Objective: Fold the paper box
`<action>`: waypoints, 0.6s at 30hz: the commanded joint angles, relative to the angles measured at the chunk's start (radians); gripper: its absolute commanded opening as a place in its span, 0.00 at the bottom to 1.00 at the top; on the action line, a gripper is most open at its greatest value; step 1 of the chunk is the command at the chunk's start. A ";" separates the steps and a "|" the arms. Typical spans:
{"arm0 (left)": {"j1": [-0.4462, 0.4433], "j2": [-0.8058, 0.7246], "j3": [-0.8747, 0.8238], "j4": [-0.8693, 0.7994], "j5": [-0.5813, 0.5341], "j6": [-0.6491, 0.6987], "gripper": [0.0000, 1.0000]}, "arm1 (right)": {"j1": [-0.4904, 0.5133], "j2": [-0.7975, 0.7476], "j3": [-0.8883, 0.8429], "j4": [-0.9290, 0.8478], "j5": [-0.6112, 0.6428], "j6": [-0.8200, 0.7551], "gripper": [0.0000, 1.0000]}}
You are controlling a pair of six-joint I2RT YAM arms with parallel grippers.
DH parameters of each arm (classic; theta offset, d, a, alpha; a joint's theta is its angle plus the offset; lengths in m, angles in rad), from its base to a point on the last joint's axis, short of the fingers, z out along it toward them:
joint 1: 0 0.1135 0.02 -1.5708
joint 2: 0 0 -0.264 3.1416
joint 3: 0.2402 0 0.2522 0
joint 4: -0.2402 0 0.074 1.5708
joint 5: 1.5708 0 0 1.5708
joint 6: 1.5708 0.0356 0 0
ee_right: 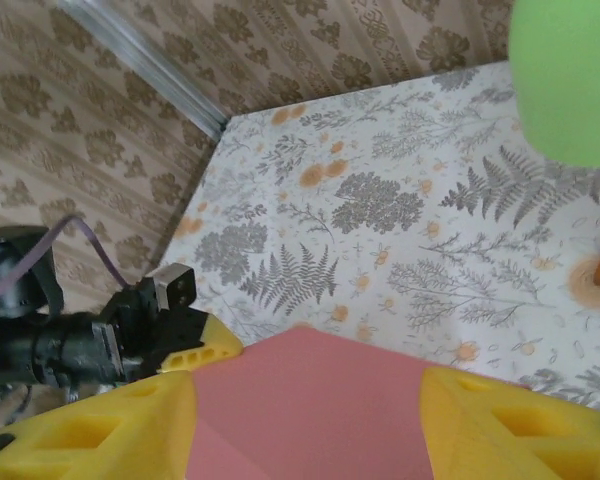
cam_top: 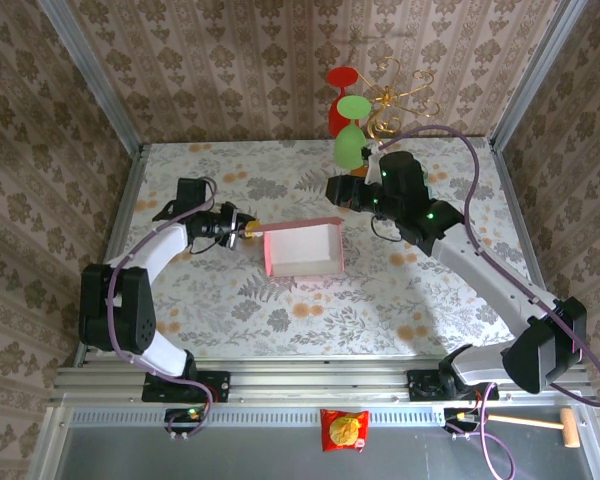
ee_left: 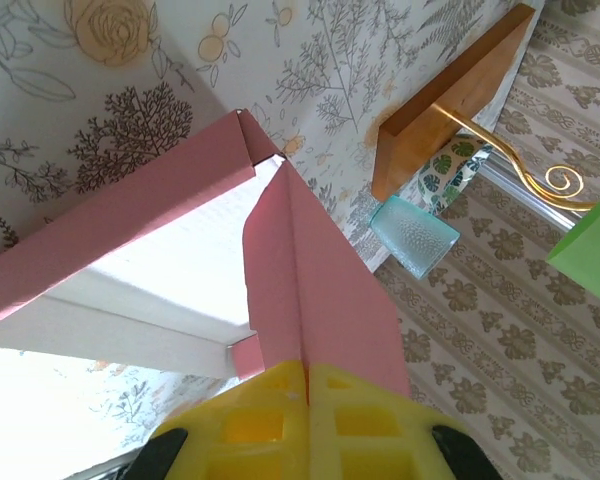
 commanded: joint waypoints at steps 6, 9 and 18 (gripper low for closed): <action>0.001 0.019 0.043 -0.062 -0.053 0.080 0.00 | -0.053 0.226 0.060 -0.195 -0.143 0.491 0.47; -0.005 0.026 0.037 -0.045 -0.059 0.075 0.00 | -0.053 0.258 0.045 -0.160 -0.136 0.553 0.44; -0.006 0.031 0.021 0.001 -0.067 0.038 0.00 | -0.067 0.328 0.052 -0.208 -0.204 0.580 0.41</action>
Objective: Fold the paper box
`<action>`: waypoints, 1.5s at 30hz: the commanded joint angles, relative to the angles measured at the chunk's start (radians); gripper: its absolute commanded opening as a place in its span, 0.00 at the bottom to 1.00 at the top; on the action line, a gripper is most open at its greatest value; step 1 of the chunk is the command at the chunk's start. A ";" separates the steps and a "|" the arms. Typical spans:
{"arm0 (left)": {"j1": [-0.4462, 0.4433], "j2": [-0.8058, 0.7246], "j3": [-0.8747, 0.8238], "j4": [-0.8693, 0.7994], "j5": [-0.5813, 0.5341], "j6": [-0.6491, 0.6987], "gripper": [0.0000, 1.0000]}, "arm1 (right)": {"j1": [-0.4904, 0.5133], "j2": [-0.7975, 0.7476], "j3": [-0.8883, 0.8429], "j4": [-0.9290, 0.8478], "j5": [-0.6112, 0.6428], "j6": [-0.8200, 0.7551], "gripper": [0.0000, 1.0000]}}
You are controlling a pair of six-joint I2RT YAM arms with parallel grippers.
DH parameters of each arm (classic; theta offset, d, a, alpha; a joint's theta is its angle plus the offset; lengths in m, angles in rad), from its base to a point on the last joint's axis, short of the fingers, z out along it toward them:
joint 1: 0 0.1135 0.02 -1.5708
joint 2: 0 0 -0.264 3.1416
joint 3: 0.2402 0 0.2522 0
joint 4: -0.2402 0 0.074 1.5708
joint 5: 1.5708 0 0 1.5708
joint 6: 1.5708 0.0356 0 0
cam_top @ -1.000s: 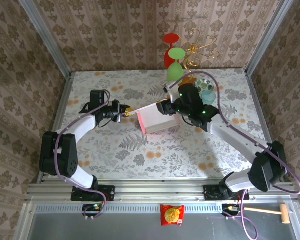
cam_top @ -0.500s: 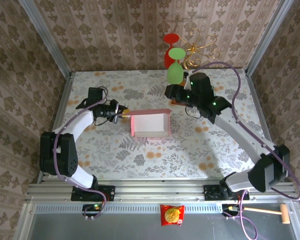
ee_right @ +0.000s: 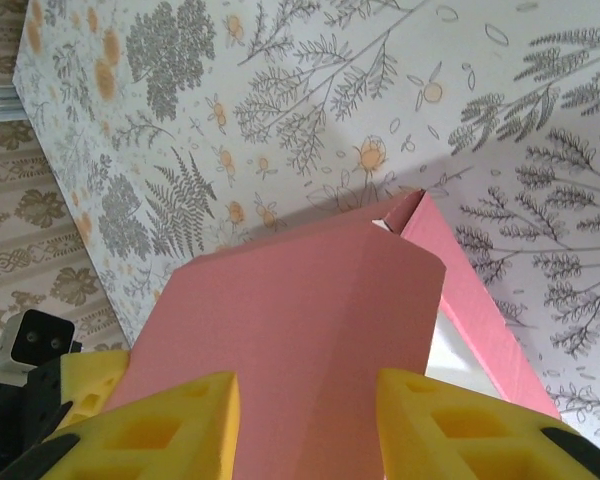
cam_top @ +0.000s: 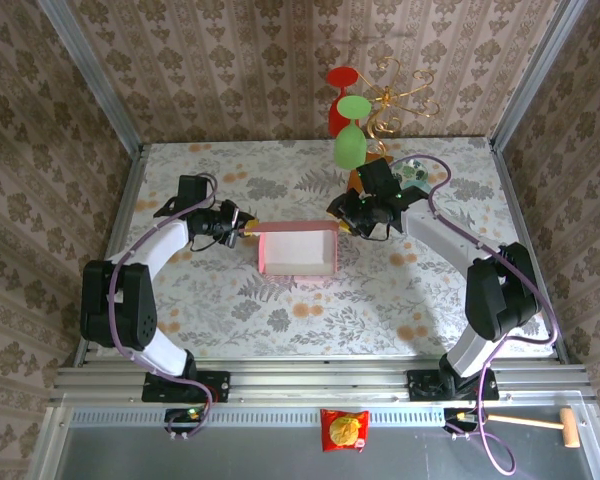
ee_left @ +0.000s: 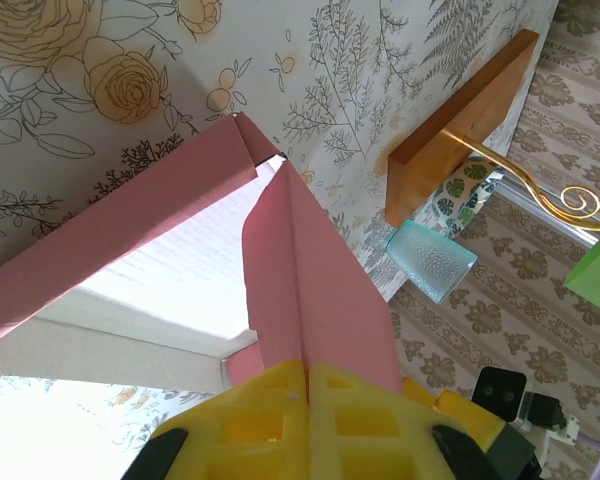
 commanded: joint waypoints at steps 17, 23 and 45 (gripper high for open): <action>-0.013 -0.054 0.031 0.067 0.022 -0.120 0.00 | -0.009 0.024 0.039 -0.041 -0.138 0.148 0.37; -0.019 -0.079 0.002 0.083 0.027 -0.142 0.00 | -0.006 0.034 0.051 -0.034 -0.170 0.193 0.33; -0.020 0.060 -0.018 0.130 0.022 -0.009 0.00 | -0.006 0.220 0.108 0.029 -0.164 0.038 0.17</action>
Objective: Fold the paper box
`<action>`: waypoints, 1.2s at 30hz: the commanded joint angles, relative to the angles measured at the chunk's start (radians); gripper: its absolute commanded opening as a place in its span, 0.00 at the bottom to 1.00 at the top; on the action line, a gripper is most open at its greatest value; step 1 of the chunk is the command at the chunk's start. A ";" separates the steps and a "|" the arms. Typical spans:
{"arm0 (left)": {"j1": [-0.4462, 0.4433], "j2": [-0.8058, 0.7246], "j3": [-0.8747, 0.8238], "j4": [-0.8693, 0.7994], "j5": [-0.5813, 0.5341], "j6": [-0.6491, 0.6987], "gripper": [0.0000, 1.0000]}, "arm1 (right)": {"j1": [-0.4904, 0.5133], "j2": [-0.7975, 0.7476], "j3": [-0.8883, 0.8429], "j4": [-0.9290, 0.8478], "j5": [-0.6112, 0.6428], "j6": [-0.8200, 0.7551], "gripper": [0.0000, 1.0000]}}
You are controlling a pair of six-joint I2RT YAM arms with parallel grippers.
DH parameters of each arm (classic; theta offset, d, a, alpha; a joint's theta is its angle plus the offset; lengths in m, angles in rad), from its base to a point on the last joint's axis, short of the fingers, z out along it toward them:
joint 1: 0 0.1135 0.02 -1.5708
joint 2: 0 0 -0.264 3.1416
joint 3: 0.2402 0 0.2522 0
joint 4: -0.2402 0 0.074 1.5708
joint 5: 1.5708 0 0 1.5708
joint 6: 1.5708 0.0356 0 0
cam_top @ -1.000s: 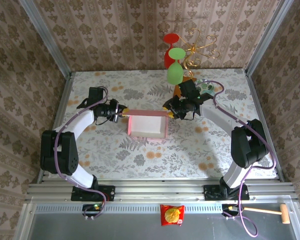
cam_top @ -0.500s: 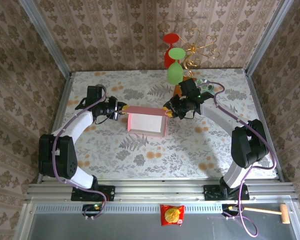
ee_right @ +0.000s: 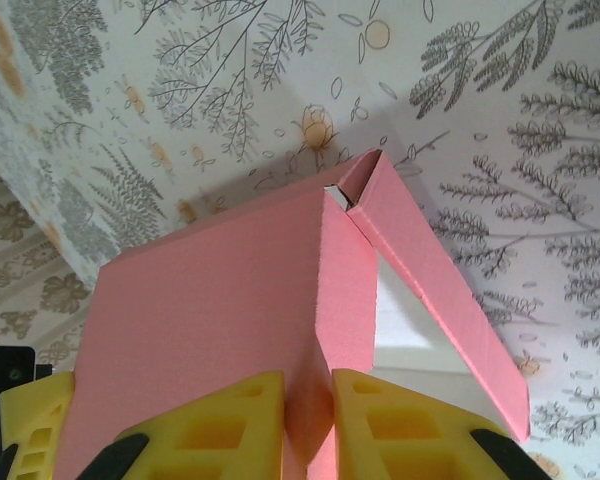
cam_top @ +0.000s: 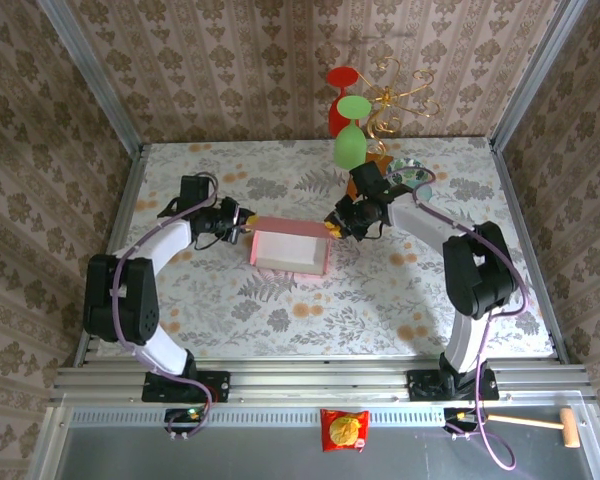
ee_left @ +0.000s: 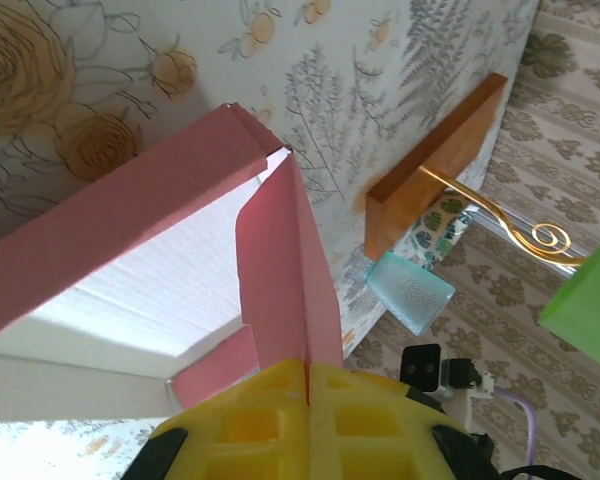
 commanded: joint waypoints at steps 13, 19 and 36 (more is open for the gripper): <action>0.001 0.028 0.011 -0.204 0.035 0.288 0.18 | 0.016 0.046 0.025 0.003 -0.022 -0.142 0.15; -0.002 0.030 0.024 -0.301 -0.001 0.414 0.21 | 0.031 0.044 0.022 -0.030 -0.003 -0.195 0.14; -0.065 0.061 0.075 -0.483 -0.185 0.671 0.24 | 0.072 0.015 -0.014 -0.085 0.114 -0.356 0.10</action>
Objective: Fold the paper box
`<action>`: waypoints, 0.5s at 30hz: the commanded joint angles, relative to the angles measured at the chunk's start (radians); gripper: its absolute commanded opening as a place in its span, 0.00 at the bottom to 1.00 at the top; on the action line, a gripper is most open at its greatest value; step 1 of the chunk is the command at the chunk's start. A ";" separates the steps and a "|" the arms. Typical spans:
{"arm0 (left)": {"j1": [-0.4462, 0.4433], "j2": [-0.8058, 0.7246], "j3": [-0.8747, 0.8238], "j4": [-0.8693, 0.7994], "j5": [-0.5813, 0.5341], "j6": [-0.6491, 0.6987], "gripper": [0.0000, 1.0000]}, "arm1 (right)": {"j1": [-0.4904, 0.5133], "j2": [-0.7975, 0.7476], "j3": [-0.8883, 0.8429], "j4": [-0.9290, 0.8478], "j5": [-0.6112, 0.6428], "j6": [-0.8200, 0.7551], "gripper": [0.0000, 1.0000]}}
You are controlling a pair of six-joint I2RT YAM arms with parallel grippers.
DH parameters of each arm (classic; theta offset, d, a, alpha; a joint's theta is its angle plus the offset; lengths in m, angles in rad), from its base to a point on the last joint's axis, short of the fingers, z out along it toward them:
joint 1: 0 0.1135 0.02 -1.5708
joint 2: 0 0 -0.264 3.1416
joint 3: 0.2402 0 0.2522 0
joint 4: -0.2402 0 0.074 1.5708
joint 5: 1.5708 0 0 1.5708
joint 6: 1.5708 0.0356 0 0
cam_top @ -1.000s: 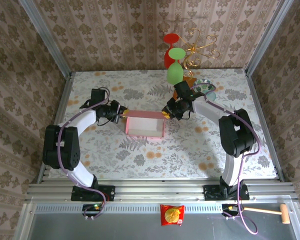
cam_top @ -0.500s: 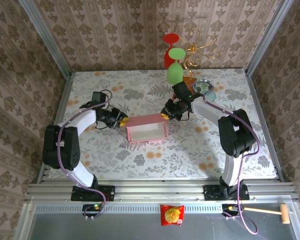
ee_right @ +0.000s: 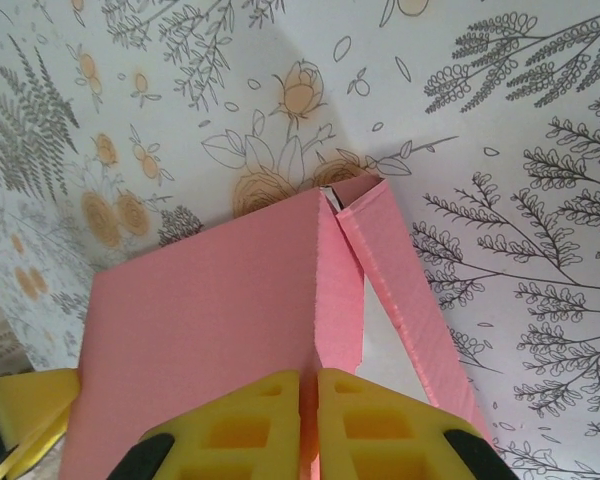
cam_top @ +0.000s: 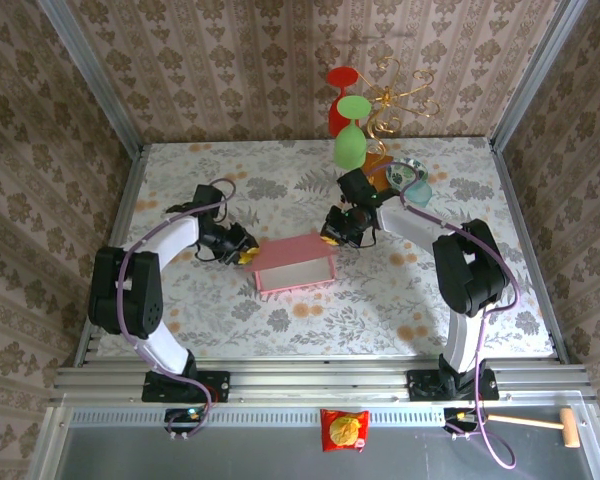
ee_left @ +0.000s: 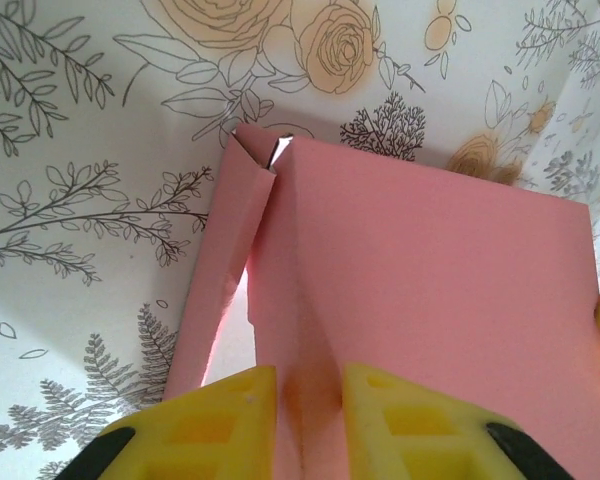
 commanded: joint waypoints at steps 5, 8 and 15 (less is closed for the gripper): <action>-0.028 0.006 -0.019 -0.010 -0.075 0.078 0.21 | 0.026 -0.031 -0.018 -0.048 0.085 -0.110 0.08; -0.036 -0.005 -0.041 -0.001 -0.104 0.090 0.20 | 0.033 -0.041 -0.028 -0.048 0.109 -0.150 0.08; -0.055 -0.023 -0.086 0.014 -0.165 0.116 0.24 | 0.057 -0.060 -0.046 -0.080 0.149 -0.213 0.08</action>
